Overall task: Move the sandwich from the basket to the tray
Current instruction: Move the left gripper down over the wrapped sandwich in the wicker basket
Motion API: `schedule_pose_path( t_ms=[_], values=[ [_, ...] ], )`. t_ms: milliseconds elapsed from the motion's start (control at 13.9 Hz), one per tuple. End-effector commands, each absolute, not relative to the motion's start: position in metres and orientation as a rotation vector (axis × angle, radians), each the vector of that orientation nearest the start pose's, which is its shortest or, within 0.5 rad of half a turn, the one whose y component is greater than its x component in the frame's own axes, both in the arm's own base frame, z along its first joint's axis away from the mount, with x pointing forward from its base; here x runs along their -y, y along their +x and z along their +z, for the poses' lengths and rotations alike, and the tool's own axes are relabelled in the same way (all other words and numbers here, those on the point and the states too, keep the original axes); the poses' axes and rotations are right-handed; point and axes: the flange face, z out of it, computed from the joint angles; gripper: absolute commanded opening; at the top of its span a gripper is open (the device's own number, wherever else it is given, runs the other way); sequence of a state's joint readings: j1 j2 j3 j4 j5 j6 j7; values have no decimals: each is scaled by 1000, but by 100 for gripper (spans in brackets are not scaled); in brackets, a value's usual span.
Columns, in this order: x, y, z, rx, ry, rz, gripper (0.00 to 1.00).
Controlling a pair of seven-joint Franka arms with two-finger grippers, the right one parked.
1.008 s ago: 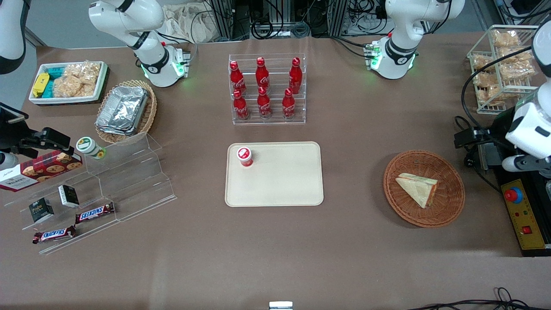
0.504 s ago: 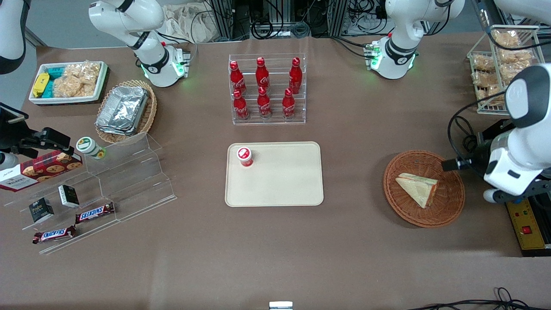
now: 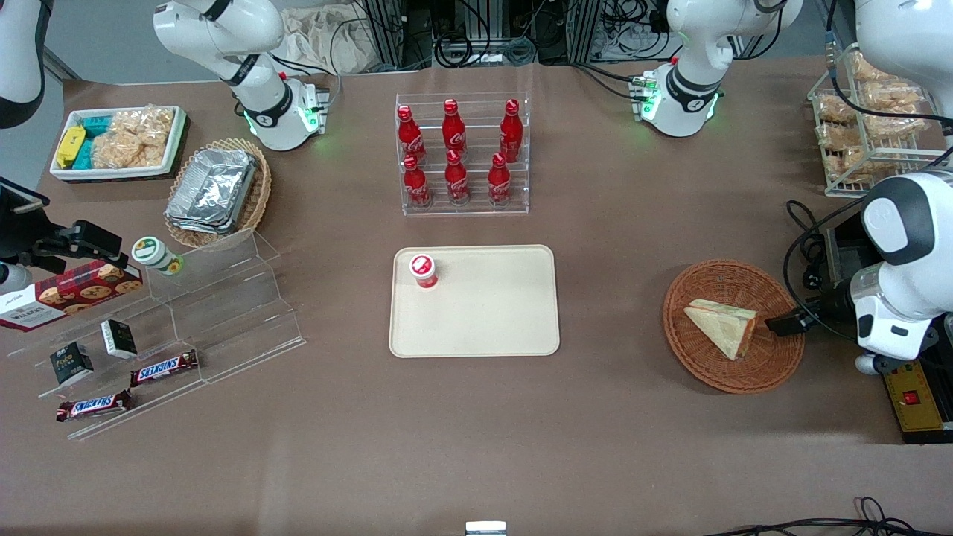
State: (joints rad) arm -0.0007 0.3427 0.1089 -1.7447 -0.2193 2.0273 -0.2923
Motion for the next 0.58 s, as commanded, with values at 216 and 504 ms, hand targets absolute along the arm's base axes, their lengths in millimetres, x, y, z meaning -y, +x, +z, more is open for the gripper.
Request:
schedule_pose_path(
  t_ms=[216,504],
  values=[
    [-59,648,314,884,-3291,127,100],
    [-59,650,293,915,-3289,121,100]
  ],
)
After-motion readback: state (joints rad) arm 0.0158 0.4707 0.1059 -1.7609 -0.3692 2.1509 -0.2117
